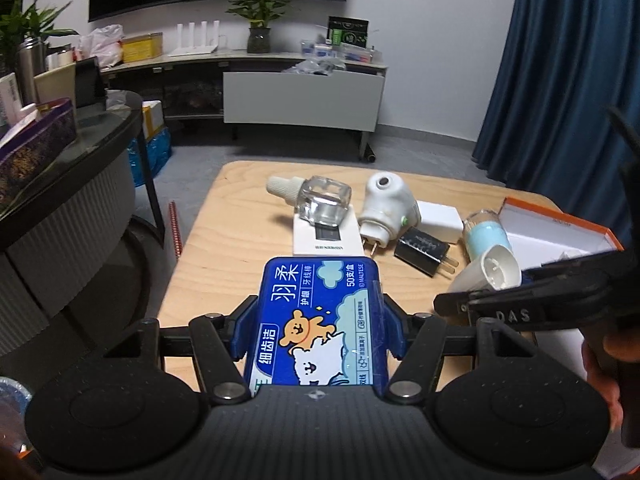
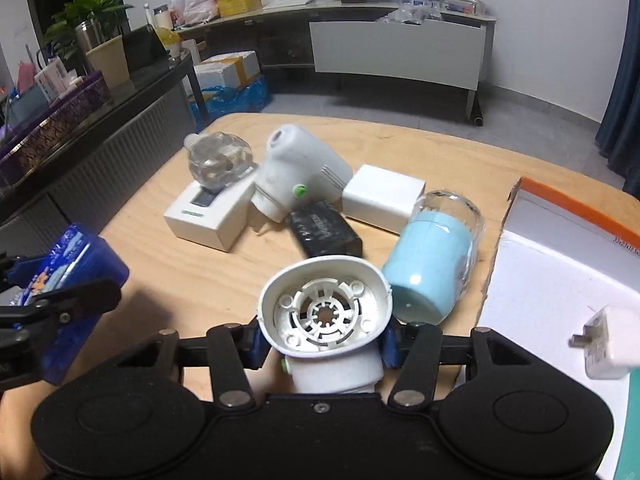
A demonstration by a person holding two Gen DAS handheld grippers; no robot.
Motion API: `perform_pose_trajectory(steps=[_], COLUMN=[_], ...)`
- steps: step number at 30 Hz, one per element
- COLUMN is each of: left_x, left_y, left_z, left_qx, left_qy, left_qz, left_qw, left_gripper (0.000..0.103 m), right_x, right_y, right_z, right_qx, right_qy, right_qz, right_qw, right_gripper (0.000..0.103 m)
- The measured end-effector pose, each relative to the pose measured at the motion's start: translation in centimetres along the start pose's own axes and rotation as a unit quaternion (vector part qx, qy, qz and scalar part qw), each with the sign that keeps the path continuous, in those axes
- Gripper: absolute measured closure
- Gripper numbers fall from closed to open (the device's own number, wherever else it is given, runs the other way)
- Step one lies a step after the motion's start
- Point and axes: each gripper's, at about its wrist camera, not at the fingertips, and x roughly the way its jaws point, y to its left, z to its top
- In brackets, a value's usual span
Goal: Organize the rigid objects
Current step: 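Grasp the blue tin with the left gripper while right gripper grasps white repeller, then carry the blue tin and white repeller over the open box with both grippers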
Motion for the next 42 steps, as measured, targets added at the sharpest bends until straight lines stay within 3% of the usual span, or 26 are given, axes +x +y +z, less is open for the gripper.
perform_pose_trajectory(steps=[17, 28, 42], left_x=[-4.9, -7.5, -8.2], left_y=[-2.2, -3.9, -7.0], left_z=[-0.9, -2.0, -2.7], left_qx=[-0.01, -0.013, 0.011], left_qy=[-0.016, -0.019, -0.016], left_qz=[-0.006, -0.011, -0.054], left_qw=[0.9998, 0.9997, 0.9983], left_gripper=[0.04, 0.04, 0.04], right_x=[-11.4, -15.3, -18.6], right_y=[2.9, 2.8, 0.6], right_z=[-3.8, -7.1, -9.4], right_qx=[0.018, 0.039, 0.07], right_qy=[-0.063, -0.072, -0.093], right_qz=[0.003, -0.016, -0.052], right_qw=[0.998, 0.996, 0.992], right_gripper=[0.04, 0.04, 0.04])
